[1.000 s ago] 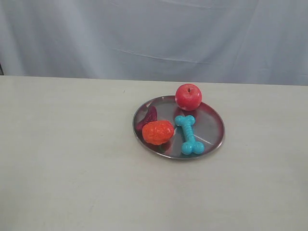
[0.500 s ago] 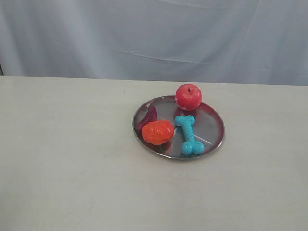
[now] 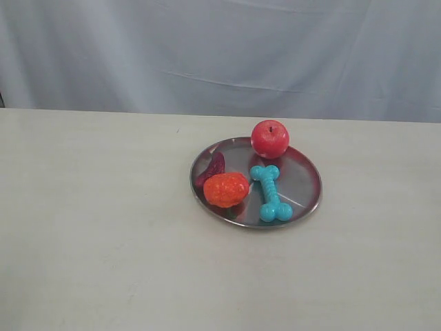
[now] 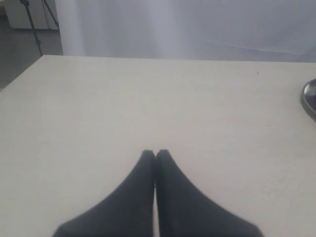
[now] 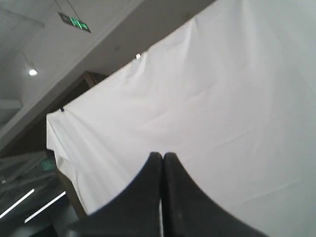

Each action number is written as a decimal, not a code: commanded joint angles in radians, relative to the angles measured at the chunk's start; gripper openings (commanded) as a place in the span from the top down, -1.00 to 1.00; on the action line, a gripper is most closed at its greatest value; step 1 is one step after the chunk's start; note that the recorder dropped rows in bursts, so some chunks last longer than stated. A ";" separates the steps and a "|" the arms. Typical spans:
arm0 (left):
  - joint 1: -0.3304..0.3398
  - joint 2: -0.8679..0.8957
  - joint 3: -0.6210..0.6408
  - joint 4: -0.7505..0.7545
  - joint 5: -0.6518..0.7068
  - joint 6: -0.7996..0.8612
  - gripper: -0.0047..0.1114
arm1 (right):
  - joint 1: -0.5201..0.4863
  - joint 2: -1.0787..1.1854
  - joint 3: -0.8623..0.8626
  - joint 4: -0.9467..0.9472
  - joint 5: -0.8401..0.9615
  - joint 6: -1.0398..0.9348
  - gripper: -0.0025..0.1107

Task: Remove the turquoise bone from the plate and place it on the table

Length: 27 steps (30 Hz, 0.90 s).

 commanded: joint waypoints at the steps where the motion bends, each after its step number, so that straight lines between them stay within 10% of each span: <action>1: -0.008 -0.001 0.003 -0.001 -0.005 -0.004 0.92 | 0.129 0.287 -0.268 -0.096 0.297 -0.005 0.96; 7: -0.008 -0.001 0.003 -0.001 -0.005 -0.004 0.92 | 0.374 0.645 -0.681 -0.108 0.711 -0.257 0.96; 15: -0.008 -0.001 0.003 -0.001 -0.005 -0.004 0.92 | 0.398 0.993 -1.185 -0.140 1.224 -0.374 0.96; 27: -0.008 -0.001 0.003 -0.001 -0.005 -0.004 0.92 | 0.398 1.342 -1.428 -0.194 1.355 -0.502 0.96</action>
